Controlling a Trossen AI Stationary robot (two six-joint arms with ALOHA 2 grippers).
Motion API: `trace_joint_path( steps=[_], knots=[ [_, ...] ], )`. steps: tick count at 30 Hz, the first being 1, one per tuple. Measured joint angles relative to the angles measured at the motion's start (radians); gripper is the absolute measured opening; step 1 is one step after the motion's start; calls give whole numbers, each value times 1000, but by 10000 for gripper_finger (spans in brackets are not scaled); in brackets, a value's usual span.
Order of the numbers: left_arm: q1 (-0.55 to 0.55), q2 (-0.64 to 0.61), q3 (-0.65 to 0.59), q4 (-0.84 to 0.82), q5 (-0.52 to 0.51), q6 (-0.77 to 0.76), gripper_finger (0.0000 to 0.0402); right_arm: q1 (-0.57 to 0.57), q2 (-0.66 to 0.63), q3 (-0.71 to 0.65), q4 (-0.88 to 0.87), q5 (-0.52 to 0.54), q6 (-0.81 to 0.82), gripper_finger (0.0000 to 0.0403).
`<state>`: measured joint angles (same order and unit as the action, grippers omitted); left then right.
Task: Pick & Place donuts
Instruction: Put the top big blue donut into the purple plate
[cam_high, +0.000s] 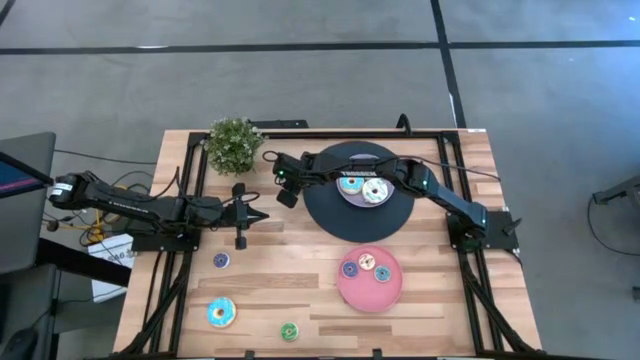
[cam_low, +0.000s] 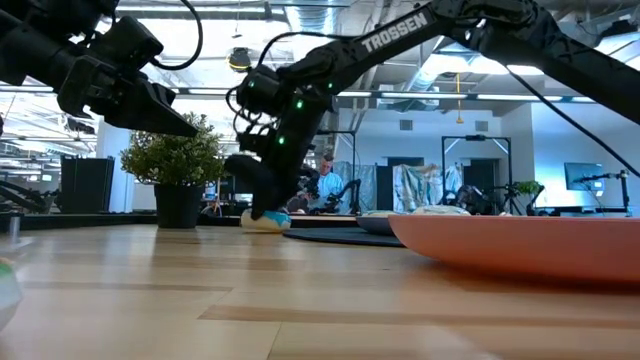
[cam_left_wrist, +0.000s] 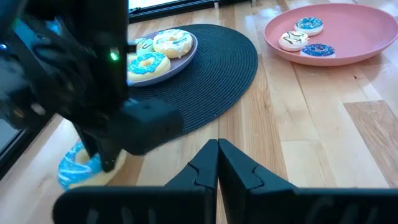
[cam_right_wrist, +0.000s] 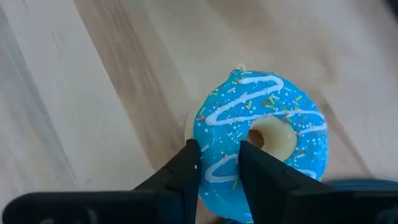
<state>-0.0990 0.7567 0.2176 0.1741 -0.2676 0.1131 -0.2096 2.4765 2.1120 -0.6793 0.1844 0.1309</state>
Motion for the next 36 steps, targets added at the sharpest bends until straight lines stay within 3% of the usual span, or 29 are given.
trace_joint_path(
  steps=[5, 12, 16, 22, 26, 31, 36],
  knots=[
    [0, 0, 0, 0, 0, 0, 0, 0, -80, 0, -72, 26, 3, 98],
    [0, 0, 0, -1, 0, -5, 0, 28, -217, -48, -347, 239, 96, 98],
    [0, 0, 0, -4, 0, -5, 0, 47, -360, -273, -352, 287, 150, 98],
    [0, 0, 0, -4, 0, -21, 0, 65, -708, -808, -109, 289, 298, 98],
    [0, 0, 0, 4, 0, -22, 0, 50, -920, -1078, 74, 286, 340, 98],
    [0, 0, 0, 25, 0, -22, 0, -12, -1055, -1229, 213, 256, 325, 98],
    [0, 0, 0, 31, 0, -21, 0, -81, -1056, -1253, 265, 218, 254, 98]
  ],
)
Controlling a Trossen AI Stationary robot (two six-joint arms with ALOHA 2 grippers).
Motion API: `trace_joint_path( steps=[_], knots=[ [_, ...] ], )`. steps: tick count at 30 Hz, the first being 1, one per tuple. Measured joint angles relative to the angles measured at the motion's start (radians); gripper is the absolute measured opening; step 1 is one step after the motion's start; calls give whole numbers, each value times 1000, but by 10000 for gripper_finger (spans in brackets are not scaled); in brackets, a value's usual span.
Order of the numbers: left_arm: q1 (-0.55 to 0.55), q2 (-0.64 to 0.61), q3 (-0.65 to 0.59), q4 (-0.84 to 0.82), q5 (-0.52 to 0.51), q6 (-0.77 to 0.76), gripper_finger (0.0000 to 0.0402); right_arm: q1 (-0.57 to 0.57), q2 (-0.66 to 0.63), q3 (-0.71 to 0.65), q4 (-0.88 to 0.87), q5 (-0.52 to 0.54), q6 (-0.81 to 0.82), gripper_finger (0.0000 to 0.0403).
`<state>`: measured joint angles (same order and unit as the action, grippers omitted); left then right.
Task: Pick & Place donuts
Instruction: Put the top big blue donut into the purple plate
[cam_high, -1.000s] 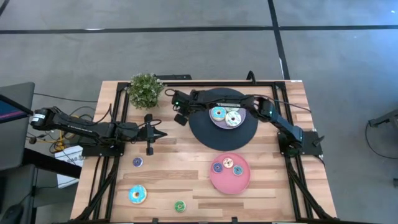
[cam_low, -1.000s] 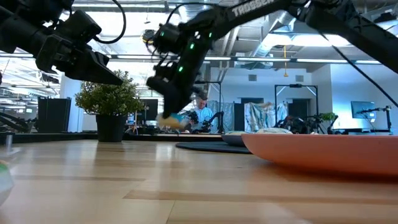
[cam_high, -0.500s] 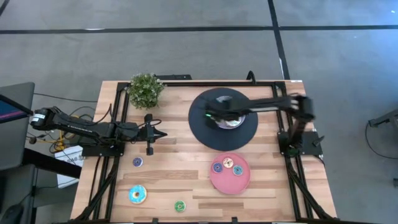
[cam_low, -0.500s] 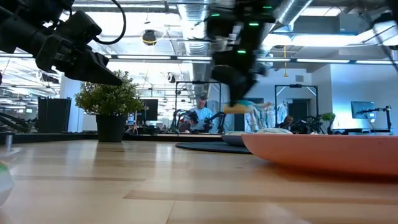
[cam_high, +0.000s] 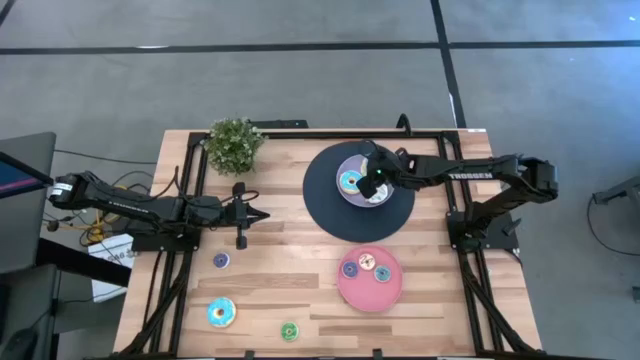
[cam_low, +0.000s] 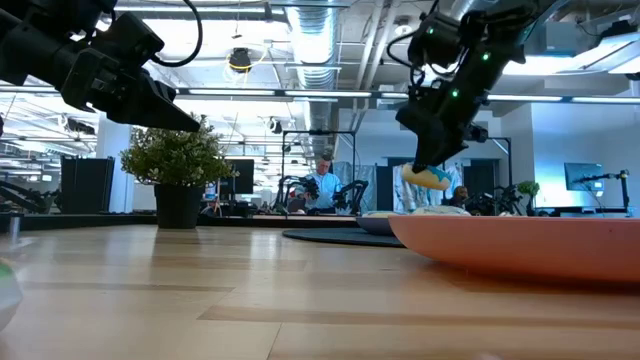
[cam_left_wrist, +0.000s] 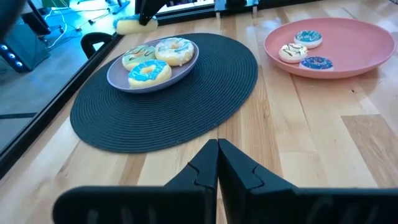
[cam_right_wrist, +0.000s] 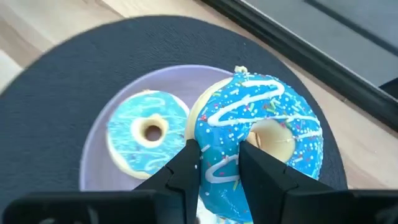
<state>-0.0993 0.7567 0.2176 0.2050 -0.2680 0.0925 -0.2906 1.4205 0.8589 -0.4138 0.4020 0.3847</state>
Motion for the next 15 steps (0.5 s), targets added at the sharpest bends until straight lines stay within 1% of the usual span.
trace_joint_path(
  steps=[3, 5, 12, 15],
  knots=[
    [0, 0, 0, 0, -2, 0, 0, -31, 35, 0, 5, -31, -24, 97],
    [0, 0, 0, -1, -3, 1, 0, -43, 58, 0, 13, -34, -31, 97],
    [0, 0, 0, -4, -6, 4, 0, -52, 104, 0, 44, -47, -71, 97],
    [0, 0, 0, -5, -6, 4, 0, -59, 107, 0, 26, -55, -71, 97]
  ],
)
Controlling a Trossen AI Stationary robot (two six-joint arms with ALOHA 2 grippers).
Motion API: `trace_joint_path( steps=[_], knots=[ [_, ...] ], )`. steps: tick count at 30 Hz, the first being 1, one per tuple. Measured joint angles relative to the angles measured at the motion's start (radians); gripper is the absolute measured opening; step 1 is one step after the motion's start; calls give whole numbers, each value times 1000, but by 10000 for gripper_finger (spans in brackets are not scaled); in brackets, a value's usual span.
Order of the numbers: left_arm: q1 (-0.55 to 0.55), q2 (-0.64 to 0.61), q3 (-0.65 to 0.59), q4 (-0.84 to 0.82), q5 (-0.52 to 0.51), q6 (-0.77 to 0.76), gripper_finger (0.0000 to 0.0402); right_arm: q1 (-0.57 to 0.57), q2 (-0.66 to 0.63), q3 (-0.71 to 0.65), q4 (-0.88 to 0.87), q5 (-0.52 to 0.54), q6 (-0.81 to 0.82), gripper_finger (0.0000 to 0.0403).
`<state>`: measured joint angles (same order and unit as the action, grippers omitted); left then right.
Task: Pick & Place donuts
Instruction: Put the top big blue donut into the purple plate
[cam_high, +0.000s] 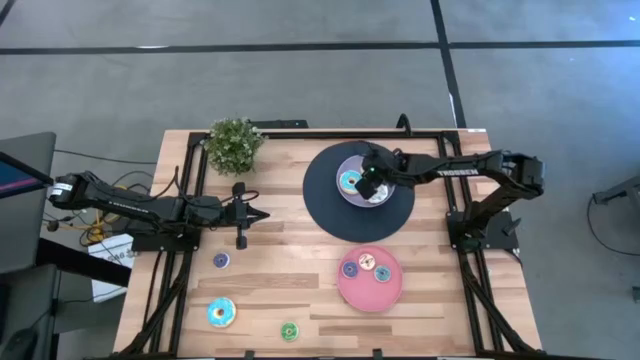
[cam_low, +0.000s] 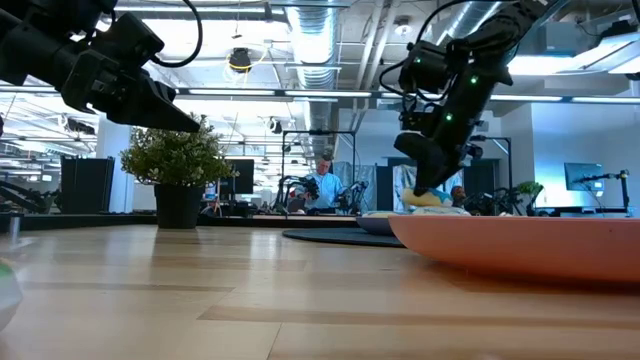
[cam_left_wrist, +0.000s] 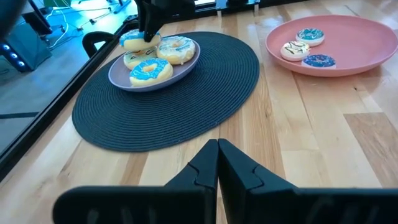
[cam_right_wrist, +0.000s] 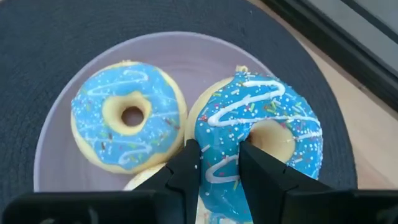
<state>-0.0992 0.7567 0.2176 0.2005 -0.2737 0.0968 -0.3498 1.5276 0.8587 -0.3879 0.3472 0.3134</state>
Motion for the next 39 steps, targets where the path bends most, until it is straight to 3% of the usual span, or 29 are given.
trace_joint_path(
  steps=[12, 16, 28, 39],
  knots=[
    [0, 0, 0, -1, -1, 11, 0, -6, -2, 0, 0, -2, -8, 97],
    [0, 0, 0, -1, -1, 6, 0, -6, 2, -3, 7, -60, -7, 97],
    [0, 0, 0, -2, 0, 5, 0, -5, 124, 2, 36, -56, -8, 97],
    [1, 0, 0, -8, 3, 7, 0, 1, 24, 17, 4, -59, -7, 100]
  ],
)
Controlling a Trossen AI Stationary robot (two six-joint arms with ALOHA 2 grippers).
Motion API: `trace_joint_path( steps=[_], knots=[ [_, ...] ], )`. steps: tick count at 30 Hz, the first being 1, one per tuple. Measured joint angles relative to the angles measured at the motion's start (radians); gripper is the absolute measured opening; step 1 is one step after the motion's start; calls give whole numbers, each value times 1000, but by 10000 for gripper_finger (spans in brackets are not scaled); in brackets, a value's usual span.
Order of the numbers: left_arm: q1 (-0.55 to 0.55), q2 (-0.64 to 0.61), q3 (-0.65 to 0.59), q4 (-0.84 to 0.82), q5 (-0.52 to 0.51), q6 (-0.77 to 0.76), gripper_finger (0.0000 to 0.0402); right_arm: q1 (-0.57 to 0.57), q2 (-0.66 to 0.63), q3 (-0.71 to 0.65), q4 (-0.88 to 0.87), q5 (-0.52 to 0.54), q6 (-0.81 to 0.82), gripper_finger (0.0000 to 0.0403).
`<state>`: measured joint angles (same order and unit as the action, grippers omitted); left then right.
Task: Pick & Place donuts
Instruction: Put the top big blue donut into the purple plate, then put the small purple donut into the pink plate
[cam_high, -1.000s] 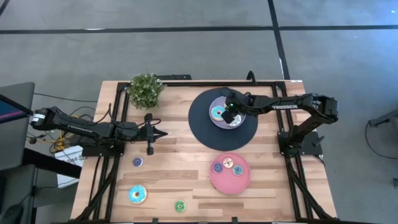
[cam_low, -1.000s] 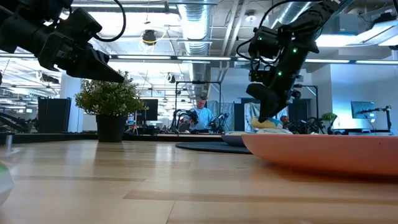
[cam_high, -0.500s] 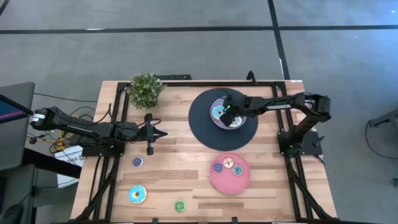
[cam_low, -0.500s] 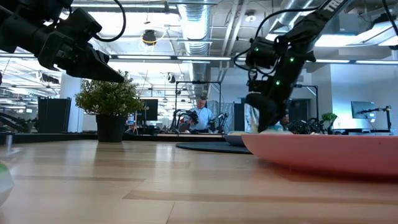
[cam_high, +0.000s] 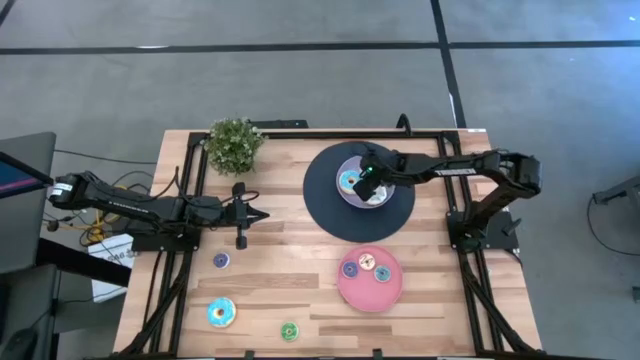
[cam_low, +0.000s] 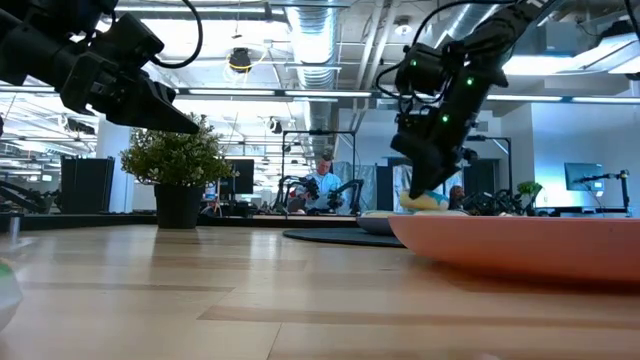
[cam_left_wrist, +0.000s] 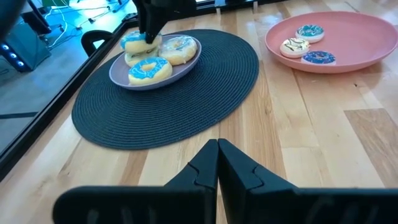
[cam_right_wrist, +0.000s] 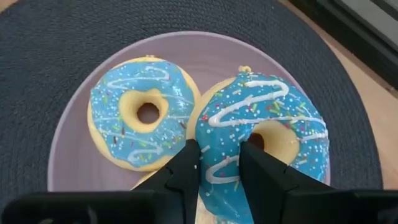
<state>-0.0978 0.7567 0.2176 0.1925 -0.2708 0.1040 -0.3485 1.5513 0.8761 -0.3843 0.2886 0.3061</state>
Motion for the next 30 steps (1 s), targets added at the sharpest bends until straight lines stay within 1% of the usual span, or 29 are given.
trace_joint_path(
  steps=[5, 15, 21, 25, 30],
  knots=[
    [0, 0, 0, 0, 1, 0, 0, 0, -13, 0, -28, -2, 7, 122],
    [0, 0, 0, 0, 2, -10, 0, 2, -15, 0, -49, -3, 8, 200],
    [0, 0, 0, 0, 3, -19, 0, 1, -20, 2, -58, -3, 8, 232],
    [0, 0, 0, 4, 3, -54, 0, 1, -75, 2, -63, -3, -20, 239],
    [0, 0, 0, 34, 3, -127, 0, 8, -224, 2, -145, -3, -42, 239]
  ],
)
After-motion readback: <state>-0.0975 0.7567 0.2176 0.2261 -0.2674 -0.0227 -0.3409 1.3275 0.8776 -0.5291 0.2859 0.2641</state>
